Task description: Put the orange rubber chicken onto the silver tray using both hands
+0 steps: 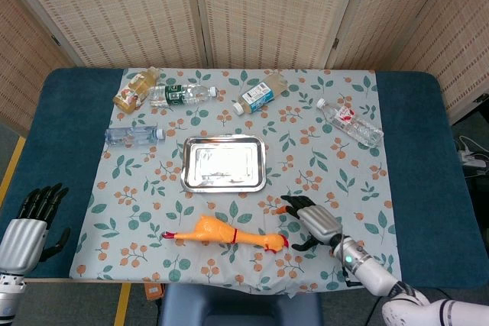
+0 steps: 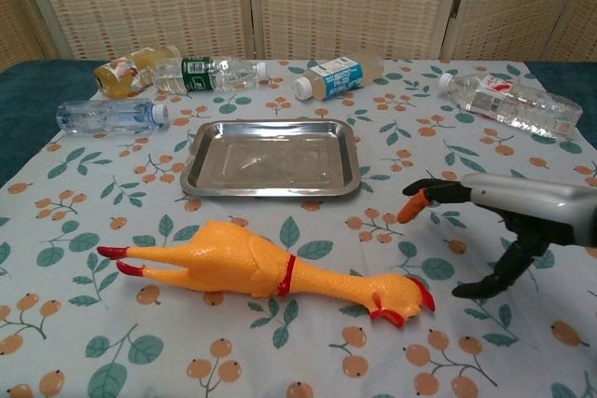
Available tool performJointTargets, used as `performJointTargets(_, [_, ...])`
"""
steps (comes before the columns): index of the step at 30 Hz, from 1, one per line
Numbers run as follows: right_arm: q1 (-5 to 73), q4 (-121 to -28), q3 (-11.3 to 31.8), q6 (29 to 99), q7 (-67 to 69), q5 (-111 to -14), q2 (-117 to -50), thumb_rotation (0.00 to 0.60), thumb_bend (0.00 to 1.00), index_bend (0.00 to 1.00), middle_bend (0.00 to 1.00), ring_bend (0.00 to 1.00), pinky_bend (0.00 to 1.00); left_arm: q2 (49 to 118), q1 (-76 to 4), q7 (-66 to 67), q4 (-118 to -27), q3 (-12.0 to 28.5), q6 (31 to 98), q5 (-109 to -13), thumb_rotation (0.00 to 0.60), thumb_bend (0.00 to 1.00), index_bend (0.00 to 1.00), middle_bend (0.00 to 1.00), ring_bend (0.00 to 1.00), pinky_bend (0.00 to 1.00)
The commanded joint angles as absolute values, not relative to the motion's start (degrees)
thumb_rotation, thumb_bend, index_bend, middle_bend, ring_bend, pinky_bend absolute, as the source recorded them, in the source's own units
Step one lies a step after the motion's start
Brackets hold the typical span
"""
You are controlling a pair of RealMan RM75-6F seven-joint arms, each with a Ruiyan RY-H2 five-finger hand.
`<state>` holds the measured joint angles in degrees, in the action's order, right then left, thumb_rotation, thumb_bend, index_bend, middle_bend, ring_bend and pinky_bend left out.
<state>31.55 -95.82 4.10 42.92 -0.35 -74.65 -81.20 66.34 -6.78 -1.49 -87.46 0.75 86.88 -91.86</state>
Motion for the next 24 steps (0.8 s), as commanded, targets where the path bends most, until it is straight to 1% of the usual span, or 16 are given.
performJointTargets(1, [34.72,-96.06,5.54,40.62,-3.7,-71.01,-84.41,0.6,0.15,0.23,0.0,0.0,0.0,66.14,-6.72,-2.05,-87.24,0.73,87.02,-91.83,0.6,0.43,0.0,0.0,0.0,0.05])
performJointTargets(6, [35.91,-96.66,5.54,40.89,-5.21,-69.4,-85.37,0.6,0.15,0.23,0.0,0.0,0.0,65.93,-6.63,-2.65,-87.23,1.03,87.24,-91.34,0.6,0.43,0.0,0.0,0.0,0.05])
performJointTargets(12, [37.61,-95.17,5.53,41.14,-7.5,-66.05,-89.38,0.6,0.15,0.25,0.0,0.0,0.0,65.59,-6.73,-3.06,-87.71,0.97,87.05,-91.36,0.6,0.43,0.0,0.0,0.0,0.05])
performJointTargets(19, [39.18,-92.78,6.19,44.71,-12.39,-61.75,-95.45,0.6,0.15,0.35,0.0,0.0,0.0,64.68,-6.42,-4.91,-87.78,0.32,88.07,-92.87,0.6,0.43,0.0,0.0,0.0,0.05])
performJointTargets(24, [39.9,-91.93,5.52,47.49,-17.35,-59.71,-98.29,0.6,0.15,0.42,0.0,0.0,0.0,64.01,-6.32,-6.45,-87.68,-0.12,88.42,-93.66,0.6,0.43,0.0,0.0,0.0,0.05])
